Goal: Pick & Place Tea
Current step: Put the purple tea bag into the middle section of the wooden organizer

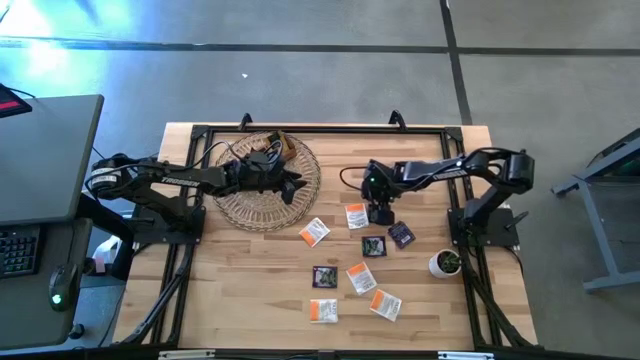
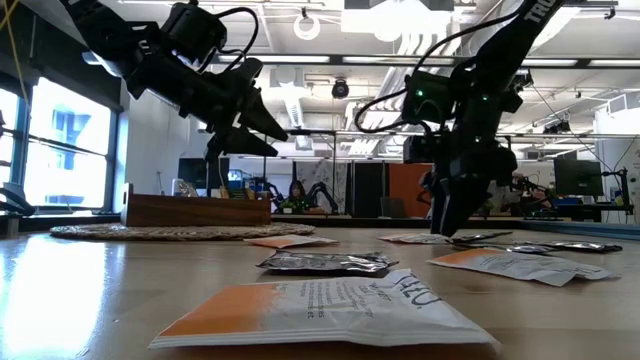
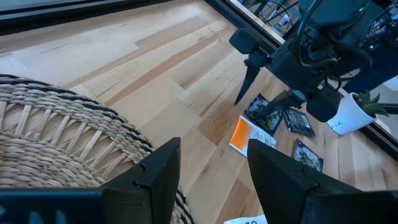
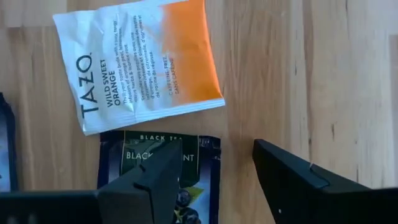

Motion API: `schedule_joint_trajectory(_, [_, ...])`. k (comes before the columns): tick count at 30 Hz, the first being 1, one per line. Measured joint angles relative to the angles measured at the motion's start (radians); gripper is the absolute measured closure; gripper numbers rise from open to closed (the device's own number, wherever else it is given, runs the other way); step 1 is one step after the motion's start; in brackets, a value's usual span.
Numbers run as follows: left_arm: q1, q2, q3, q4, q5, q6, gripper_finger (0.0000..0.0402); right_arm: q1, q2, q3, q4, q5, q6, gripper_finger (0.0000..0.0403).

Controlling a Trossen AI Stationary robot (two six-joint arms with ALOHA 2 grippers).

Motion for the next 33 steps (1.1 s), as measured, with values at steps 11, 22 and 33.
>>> schedule_joint_trajectory(11, [0.0, 0.0, 0.0, 0.0, 0.0, 0.0, 0.0218, -0.017, 0.04, 0.002, 0.038, 0.032, 0.028, 0.032])
schedule_joint_trajectory(22, [0.0, 0.0, 0.0, 0.002, 0.0, 0.0, 0.0218, -0.109, -0.037, -0.015, 0.041, -0.096, 0.054, 0.0399])
schedule_joint_trajectory(33, [0.0, 0.0, -0.001, 0.037, 0.0, 0.0, 0.0218, -0.083, -0.175, -0.012, 0.164, -0.064, 0.063, 0.0401])
